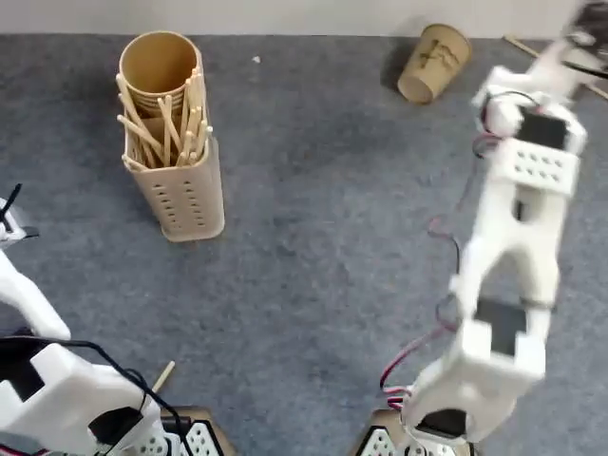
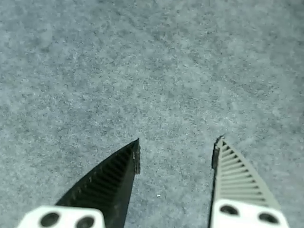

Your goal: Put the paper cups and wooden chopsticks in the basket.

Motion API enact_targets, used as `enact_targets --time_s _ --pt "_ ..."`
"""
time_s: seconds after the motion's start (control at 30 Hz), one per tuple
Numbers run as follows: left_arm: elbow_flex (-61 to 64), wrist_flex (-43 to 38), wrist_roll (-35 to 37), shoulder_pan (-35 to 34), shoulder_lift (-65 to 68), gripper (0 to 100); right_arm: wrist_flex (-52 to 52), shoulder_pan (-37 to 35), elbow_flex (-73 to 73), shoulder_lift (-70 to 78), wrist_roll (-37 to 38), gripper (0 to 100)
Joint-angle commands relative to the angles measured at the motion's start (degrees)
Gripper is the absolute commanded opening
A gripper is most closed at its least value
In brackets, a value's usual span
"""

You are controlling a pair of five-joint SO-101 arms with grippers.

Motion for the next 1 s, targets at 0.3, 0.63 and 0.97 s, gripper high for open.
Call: enact_targets --time_s 0.3,0.63,0.97 --pt "-0.3 0.0 0.3 -1.0 -1.3 26 -19.3 -7.7 -53.6 45.3 1.1 18.1" --pt "4.1 -0.2 0.2 -1.2 -1.7 26 -46.5 -9.2 -53.8 64.0 1.0 18.1" --pt "1.9 0.0 0.3 -0.7 -1.8 26 7.9 -10.1 -66.7 61.7 -1.9 18.1"
